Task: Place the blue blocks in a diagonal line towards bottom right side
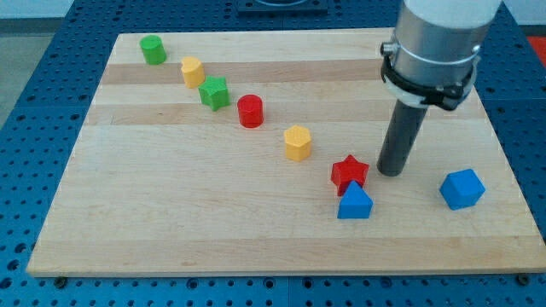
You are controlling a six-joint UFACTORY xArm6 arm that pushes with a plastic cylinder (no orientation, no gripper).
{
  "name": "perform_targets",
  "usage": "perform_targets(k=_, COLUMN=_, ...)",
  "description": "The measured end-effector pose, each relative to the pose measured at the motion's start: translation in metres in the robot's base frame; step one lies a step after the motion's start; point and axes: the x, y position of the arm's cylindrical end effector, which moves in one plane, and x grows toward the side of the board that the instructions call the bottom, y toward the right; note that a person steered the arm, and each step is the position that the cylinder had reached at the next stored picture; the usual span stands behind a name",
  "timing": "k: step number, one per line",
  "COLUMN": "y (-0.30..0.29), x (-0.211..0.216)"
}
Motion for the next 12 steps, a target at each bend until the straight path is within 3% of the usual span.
perform_targets(k=2, y=0.0, x=0.06)
perform_targets(k=3, y=-0.004, x=0.068)
perform_targets(k=4, y=-0.049, x=0.095)
perform_targets(k=6, y=-0.082, x=0.109)
perform_targets(k=7, y=-0.11, x=0.073)
perform_targets(k=8, y=-0.116, x=0.065)
perform_targets(k=12, y=-0.018, x=0.055)
